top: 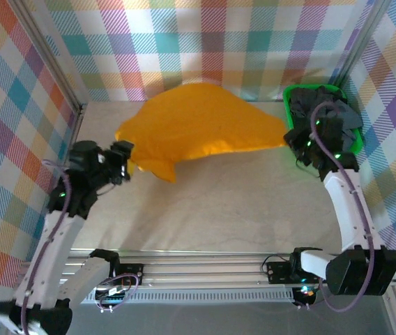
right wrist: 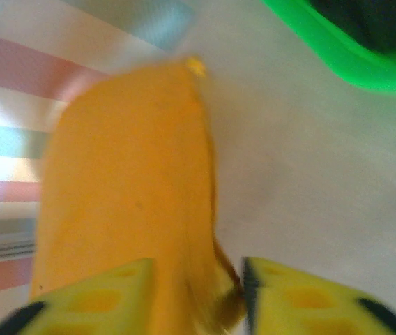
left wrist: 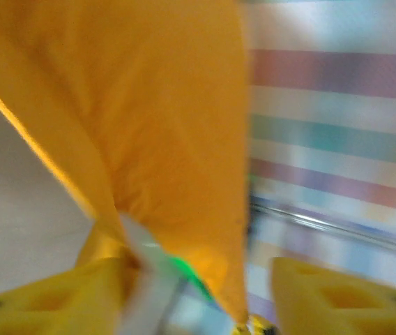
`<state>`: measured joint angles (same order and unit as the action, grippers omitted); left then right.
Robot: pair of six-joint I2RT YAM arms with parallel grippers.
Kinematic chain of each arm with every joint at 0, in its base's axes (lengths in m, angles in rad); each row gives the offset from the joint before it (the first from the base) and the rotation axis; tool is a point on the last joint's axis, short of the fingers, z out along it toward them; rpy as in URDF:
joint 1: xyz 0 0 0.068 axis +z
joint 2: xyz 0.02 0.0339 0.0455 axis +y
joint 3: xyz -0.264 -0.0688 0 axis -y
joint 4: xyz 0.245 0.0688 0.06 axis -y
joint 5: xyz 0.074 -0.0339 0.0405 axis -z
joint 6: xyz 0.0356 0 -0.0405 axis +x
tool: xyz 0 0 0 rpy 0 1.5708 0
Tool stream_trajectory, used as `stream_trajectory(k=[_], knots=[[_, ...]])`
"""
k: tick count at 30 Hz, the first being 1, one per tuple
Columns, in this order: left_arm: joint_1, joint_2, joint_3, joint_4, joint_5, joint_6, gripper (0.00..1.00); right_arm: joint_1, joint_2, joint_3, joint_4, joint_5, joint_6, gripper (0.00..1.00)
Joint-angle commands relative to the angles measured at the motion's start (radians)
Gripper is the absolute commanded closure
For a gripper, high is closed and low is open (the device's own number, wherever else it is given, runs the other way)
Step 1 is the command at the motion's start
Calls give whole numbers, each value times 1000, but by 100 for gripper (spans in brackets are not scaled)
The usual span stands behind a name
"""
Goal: Fold and stack the t-shirts
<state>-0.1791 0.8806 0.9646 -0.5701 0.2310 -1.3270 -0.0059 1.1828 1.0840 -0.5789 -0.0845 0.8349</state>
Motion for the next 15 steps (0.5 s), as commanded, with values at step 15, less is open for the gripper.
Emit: stream_trajectory(k=[15], knots=[[126,684,277,-27,-136,185,66,195,478,167,50,4,-239,49]])
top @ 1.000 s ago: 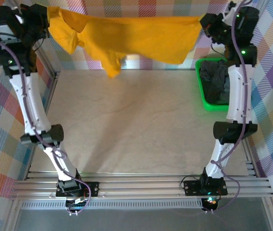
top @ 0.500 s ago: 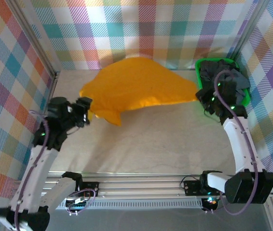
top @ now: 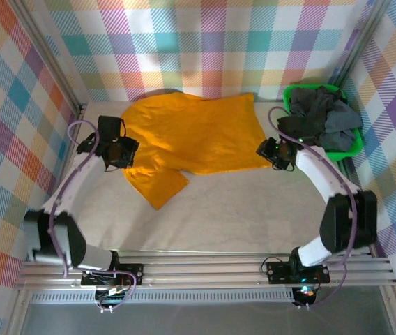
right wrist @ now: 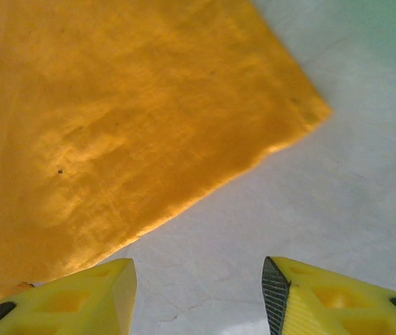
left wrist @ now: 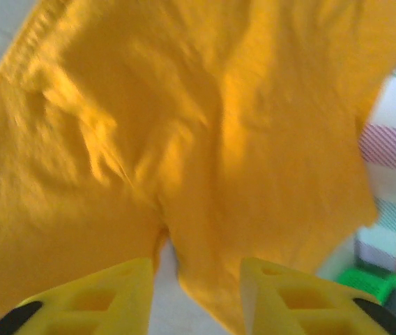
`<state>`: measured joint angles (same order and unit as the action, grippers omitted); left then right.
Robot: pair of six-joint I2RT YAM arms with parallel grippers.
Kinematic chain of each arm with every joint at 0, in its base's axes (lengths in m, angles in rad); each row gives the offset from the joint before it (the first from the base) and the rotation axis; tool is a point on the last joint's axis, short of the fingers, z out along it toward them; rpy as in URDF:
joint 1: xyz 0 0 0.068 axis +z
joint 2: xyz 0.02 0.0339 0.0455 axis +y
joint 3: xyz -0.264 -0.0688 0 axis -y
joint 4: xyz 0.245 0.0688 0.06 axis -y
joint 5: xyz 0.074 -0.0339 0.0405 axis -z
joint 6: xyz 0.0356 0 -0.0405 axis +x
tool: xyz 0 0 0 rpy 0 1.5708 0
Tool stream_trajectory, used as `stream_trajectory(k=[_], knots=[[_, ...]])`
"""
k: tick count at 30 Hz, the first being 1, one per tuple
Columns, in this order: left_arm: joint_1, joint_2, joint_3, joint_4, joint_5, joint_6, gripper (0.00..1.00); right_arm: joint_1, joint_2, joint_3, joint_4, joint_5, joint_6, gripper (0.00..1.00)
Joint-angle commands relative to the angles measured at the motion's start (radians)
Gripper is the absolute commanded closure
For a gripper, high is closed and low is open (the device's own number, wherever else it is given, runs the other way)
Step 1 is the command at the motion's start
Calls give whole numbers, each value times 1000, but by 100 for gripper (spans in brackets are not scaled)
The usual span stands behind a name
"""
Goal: Fold and stack the t-shirts
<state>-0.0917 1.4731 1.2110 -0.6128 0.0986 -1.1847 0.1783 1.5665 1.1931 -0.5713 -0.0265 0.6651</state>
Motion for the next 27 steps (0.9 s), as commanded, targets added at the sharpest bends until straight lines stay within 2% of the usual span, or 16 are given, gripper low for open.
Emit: stream_trajectory(k=[1,4,7,10,13,17,24,27], knots=[[56,143,46,29,3,44,66,12,149,102,35,-64,-80,49],[88,300,108,87,56,57,67,9,317,231,4,-66,-109,49],[92,452,201,51,79,94,67,6,480,369,-68,-67,-115,50],[90,526,201,53,100,96,68,6,592,459,-147,-54,-100,50],[84,523,132,57,99,112,68,6,634,476,-243,-30,-82,50],[73,454,-19,78,120,129,68,19,593,403,-375,14,-65,48],[64,270,-294,75,135,178,68,33,307,-28,-285,3,8,48],[63,231,-343,71,141,194,67,35,225,-120,-274,24,32,48]])
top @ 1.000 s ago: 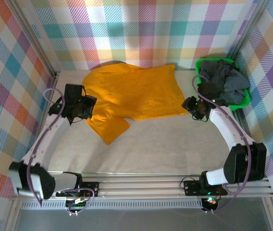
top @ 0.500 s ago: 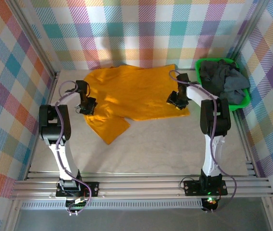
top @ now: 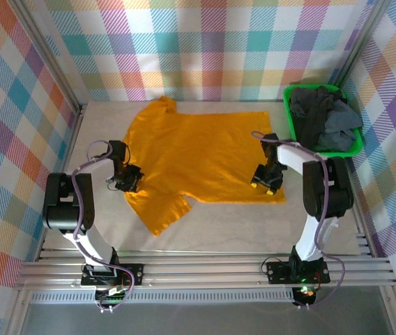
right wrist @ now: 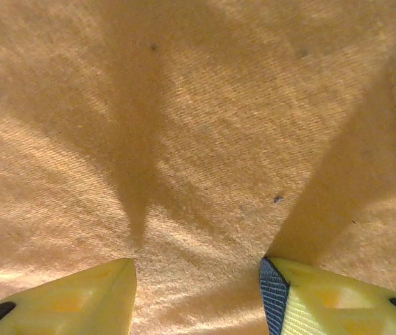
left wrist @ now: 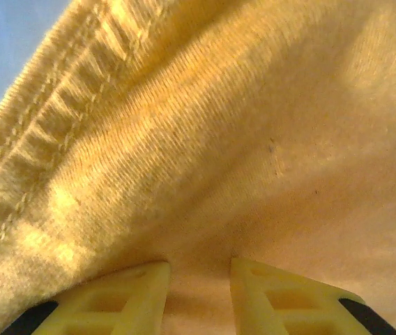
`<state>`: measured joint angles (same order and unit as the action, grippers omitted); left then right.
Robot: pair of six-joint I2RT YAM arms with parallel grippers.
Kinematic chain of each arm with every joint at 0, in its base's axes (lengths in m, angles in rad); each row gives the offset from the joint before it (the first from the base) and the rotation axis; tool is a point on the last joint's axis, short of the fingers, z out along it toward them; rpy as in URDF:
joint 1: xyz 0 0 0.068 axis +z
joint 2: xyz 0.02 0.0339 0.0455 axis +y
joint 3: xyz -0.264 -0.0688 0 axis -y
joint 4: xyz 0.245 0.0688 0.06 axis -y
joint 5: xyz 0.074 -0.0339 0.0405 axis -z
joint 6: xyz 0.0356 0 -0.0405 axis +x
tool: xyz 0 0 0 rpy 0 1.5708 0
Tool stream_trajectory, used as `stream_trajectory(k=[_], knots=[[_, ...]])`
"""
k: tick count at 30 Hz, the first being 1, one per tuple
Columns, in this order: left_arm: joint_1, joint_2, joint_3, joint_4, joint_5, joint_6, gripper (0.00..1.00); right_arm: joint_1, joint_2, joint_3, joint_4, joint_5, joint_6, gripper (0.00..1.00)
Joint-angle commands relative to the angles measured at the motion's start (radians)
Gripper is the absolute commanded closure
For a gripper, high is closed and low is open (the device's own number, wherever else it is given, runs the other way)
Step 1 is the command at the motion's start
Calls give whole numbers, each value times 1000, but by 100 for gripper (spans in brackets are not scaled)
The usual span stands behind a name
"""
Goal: Fold and stack the t-shirts
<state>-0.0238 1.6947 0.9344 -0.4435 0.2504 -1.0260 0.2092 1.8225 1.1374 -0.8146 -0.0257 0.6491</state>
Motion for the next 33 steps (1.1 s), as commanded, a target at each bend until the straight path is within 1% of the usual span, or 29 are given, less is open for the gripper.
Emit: stream_trajectory(k=[1,4,8,12,15,18,20,23,27,29,33], knots=[[-4,5,-71,-98,-7,38,67,4,-47,-81,-28,33,53,48],[-7,-1,-67,-112,-3,38,67,4,-54,-82,-29,62,51,48],[-8,-35,-53,-164,-30,51,67,4,-52,-63,-43,80,40,47],[-8,-63,-48,-179,-31,49,66,4,-60,-64,-26,39,28,46],[-8,-97,-6,-203,-54,50,64,11,-113,-58,10,17,3,45],[-8,-120,74,-245,-103,73,57,16,-158,-18,-18,39,-30,44],[-7,-106,126,-274,-116,95,55,16,-178,-2,-28,45,-51,44],[-6,-81,174,-350,-114,112,55,15,-209,9,-48,48,-69,44],[-17,-167,130,-507,-154,110,59,-5,-294,-29,-94,81,-39,45],[-42,-233,69,-544,-131,112,60,-33,-359,-81,-100,63,-9,46],[-174,-301,-54,-632,-59,114,59,-62,-467,-185,-117,26,36,47]])
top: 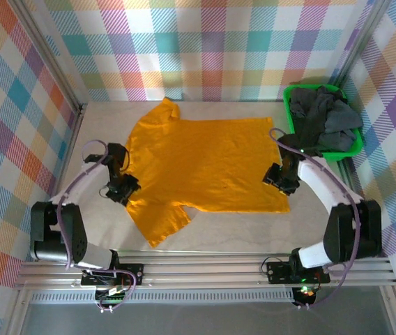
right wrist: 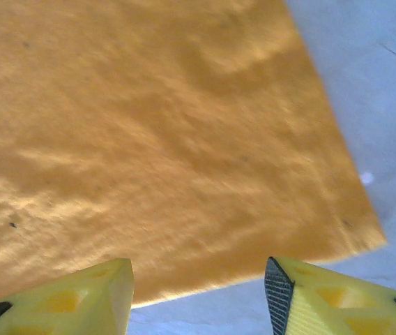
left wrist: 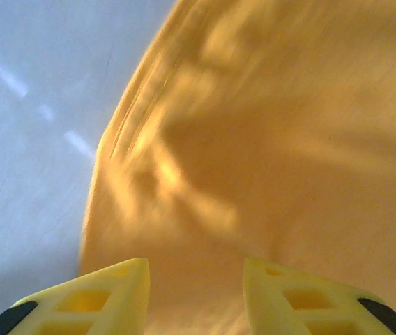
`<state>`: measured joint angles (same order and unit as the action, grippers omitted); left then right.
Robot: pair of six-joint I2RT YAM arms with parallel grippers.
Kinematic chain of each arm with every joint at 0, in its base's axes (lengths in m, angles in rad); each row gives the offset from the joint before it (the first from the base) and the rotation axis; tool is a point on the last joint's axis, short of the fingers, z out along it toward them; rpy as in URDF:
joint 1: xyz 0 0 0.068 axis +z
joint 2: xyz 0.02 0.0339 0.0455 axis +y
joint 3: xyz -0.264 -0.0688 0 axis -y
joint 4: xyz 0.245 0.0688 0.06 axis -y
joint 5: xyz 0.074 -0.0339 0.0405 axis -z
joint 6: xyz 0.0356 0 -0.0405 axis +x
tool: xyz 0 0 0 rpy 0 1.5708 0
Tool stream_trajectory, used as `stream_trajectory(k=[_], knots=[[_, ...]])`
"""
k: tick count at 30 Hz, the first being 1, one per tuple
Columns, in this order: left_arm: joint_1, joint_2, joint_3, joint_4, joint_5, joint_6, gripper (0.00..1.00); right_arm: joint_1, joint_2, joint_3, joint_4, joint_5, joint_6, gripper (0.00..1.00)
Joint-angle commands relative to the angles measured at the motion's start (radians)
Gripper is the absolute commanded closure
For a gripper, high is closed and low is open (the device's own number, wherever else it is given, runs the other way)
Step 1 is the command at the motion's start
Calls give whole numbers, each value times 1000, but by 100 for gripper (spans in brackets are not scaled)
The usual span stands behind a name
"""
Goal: Fold and stack the t-shirts
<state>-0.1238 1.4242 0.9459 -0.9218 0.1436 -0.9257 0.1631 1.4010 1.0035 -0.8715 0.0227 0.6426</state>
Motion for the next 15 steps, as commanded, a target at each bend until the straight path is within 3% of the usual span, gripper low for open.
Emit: stream_trajectory(k=[1,7,15], knots=[[-110,-44,-98,-162,69,11,58,-19,-65,-76,-61,-32,45,47],[-263,-132,-251,-143,186,-72,53,-70,-107,-170,-70,-51,31,46],[-353,-231,-367,9,166,-253,52,-152,-108,-207,-34,-66,-31,44]])
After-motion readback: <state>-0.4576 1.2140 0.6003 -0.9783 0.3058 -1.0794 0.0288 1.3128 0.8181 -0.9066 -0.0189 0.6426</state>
